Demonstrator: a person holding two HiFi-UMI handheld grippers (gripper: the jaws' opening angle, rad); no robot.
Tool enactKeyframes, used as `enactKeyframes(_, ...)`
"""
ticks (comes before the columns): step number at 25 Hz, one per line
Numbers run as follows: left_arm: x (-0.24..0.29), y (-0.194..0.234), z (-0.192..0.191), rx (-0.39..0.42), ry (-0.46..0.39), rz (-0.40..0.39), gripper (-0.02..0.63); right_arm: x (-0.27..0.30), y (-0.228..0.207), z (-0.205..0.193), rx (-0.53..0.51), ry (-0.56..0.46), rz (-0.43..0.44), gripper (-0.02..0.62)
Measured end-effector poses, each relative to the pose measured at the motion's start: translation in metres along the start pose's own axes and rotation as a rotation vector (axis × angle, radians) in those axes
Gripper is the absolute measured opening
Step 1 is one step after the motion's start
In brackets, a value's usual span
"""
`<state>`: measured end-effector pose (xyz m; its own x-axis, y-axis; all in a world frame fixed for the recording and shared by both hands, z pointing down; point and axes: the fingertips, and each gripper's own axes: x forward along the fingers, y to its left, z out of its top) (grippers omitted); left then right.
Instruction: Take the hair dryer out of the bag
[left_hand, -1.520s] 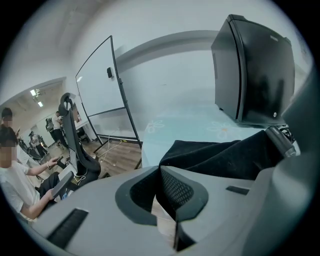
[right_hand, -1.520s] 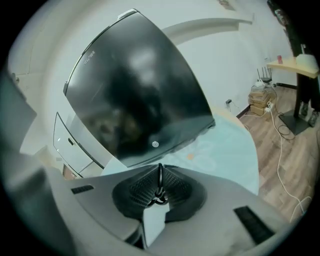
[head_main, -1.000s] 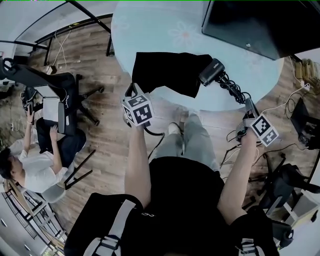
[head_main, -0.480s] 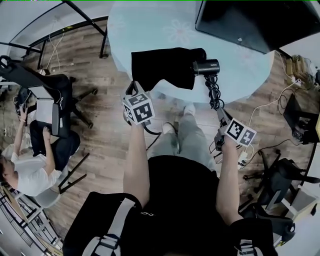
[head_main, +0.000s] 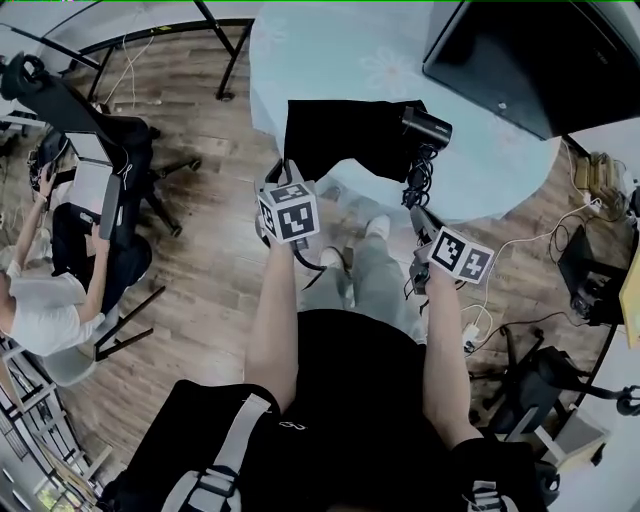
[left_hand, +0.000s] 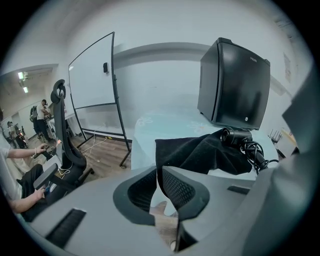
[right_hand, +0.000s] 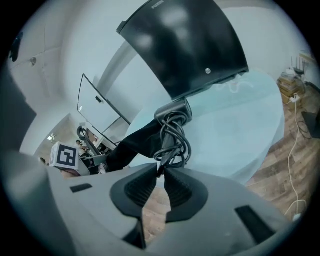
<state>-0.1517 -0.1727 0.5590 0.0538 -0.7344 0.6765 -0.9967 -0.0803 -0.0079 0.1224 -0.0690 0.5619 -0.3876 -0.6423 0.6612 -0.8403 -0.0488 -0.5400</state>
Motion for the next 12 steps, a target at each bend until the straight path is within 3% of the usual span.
enactKeyframes(8, -0.01, 0.022, 0.019, -0.073, -0.054, 0.02, 0.051, -0.002, -0.011, 0.008, -0.191, 0.041, -0.213, 0.095)
enactKeyframes(12, -0.013, 0.008, 0.04, -0.09, -0.113, -0.018, 0.051, -0.002, -0.006, 0.001, -0.344, 0.165, -0.262, 0.108)
